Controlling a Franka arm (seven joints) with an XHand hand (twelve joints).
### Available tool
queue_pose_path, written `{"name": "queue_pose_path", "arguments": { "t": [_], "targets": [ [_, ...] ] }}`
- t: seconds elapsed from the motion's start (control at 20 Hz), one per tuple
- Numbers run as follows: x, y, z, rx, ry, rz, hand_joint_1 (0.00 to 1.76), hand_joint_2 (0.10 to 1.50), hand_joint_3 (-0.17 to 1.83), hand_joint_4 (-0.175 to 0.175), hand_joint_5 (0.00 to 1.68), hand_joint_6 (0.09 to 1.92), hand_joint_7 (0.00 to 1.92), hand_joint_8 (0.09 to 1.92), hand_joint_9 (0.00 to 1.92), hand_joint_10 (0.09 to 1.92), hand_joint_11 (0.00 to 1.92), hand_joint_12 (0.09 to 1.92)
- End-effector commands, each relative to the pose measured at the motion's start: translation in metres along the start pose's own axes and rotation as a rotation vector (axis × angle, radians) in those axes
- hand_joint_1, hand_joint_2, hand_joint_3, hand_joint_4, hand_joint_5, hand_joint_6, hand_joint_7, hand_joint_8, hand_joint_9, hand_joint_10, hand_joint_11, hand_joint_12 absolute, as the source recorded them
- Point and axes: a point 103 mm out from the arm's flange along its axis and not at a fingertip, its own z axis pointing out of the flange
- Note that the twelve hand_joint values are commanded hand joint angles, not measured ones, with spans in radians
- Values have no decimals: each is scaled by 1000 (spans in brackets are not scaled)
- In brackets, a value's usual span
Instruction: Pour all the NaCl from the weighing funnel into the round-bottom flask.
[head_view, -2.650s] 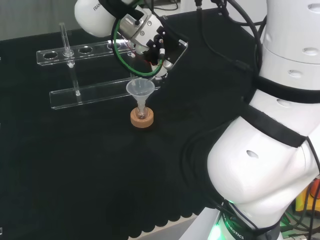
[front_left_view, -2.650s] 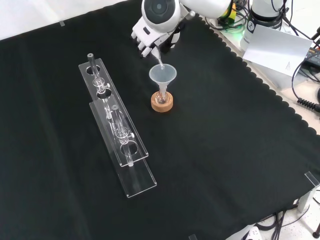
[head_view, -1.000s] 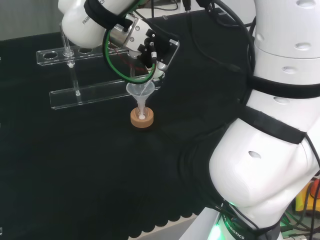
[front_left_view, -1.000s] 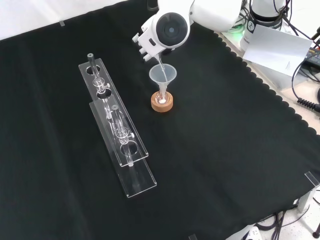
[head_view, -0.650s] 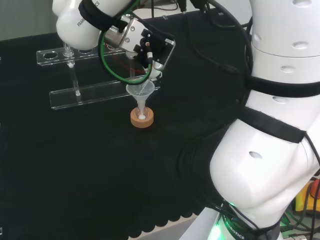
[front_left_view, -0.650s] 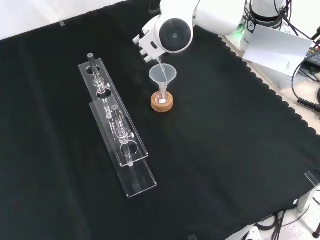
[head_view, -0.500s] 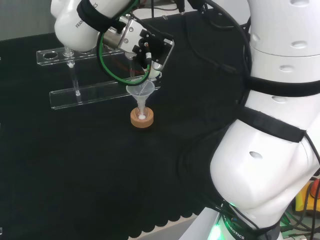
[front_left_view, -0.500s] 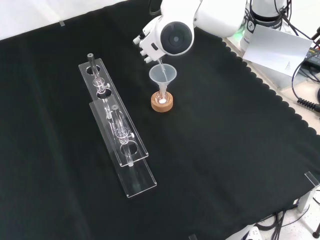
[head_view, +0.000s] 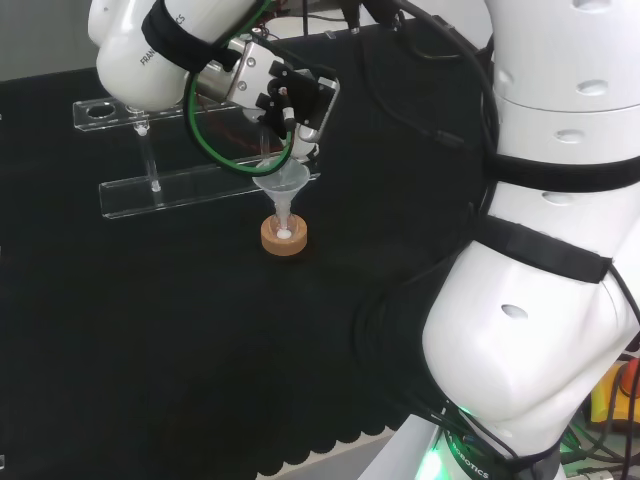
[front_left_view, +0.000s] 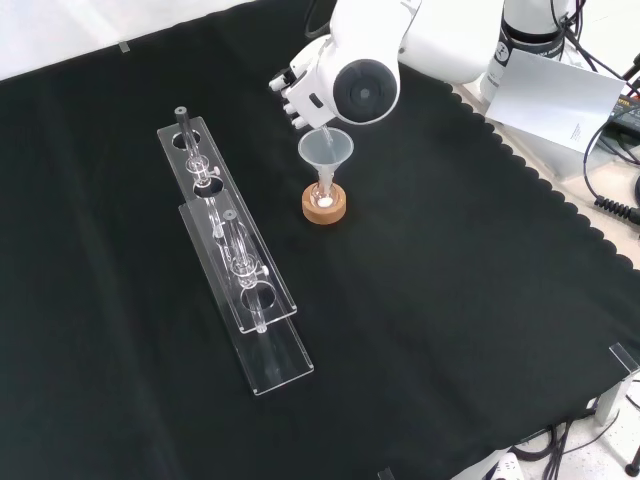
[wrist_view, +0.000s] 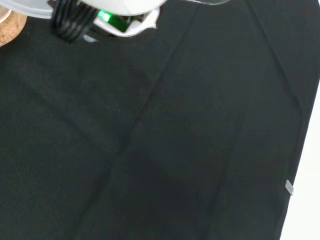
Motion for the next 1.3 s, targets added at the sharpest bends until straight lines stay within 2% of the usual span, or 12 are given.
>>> {"name": "queue_pose_path", "arguments": {
  "t": [0.05,0.85,1.3],
  "targets": [
    [2,-2,-5,-4,-27,0,1107,707,703,87,1114,967,897,732,1104,394,918,980],
    [8,-10,-20,30,-134,32,1107,707,703,86,1114,966,896,731,1104,392,921,977],
    [11,-15,-27,42,-181,68,1108,707,703,86,1115,966,894,729,1105,391,923,975]
  ]
}}
